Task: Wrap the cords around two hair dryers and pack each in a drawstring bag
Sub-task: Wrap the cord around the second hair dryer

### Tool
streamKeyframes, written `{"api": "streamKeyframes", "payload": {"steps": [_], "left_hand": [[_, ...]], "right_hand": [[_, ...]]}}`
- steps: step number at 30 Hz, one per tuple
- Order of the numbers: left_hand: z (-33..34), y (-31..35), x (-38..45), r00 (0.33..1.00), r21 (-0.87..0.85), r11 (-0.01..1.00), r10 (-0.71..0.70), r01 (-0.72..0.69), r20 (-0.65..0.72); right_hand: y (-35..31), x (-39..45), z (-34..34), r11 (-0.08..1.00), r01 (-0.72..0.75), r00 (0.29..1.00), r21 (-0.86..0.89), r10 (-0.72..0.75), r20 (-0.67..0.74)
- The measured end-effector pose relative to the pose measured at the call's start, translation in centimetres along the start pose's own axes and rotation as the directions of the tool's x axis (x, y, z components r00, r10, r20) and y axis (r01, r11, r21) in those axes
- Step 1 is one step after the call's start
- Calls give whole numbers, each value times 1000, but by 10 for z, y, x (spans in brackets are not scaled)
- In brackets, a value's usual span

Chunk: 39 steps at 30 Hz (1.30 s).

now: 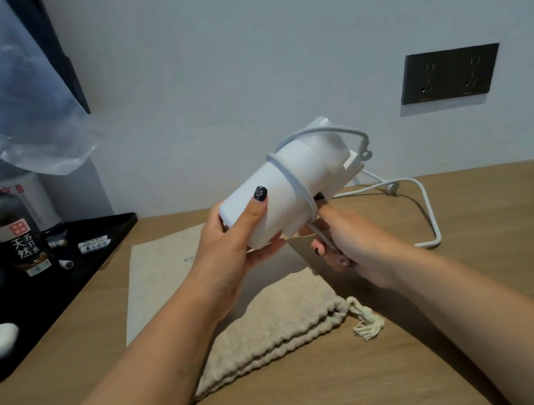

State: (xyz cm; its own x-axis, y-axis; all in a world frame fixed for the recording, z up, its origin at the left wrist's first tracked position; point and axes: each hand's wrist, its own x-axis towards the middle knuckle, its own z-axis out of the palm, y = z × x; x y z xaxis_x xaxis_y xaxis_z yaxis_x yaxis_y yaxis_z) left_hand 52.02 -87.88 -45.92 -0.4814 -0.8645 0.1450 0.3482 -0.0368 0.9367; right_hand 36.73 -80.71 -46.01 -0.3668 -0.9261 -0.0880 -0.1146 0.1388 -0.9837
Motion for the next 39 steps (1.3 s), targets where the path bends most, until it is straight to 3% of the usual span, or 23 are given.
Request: {"api": "streamKeyframes", "payload": {"steps": [5, 12, 18, 24, 33, 36, 37, 39], "left_hand": [[-2, -1, 4, 997, 14, 999, 32, -31, -68], [-2, -3, 4, 971, 316, 931, 219, -180, -93], [-4, -11, 2, 903, 650, 661, 419, -374, 94], [0, -16, 2, 806, 717, 461, 542, -522, 238], [-3, -15, 3, 612, 705, 189, 676, -683, 411], [-4, -13, 3, 665, 711, 252, 638, -657, 388], [-4, -13, 3, 721, 699, 343, 595, -628, 355], [-4, -15, 3, 865, 601, 628, 419, -495, 275]], "right_hand": [[-1, -1, 4, 1000, 4, 996, 0, -4, 91], [-1, 3, 1, 999, -17, 987, 41, 10, 161], [3, 3, 2, 974, -57, 979, 218, 11, 204], [-3, -1, -1, 891, -29, 989, 453, -40, 142], [-8, -6, -2, 837, 73, 982, 543, -156, 109], [-7, -6, -2, 848, 131, 978, 514, -196, 75], [-6, -5, -2, 858, 146, 978, 492, -199, 56], [-3, -3, -1, 876, 185, 977, 445, -214, 14]]}}
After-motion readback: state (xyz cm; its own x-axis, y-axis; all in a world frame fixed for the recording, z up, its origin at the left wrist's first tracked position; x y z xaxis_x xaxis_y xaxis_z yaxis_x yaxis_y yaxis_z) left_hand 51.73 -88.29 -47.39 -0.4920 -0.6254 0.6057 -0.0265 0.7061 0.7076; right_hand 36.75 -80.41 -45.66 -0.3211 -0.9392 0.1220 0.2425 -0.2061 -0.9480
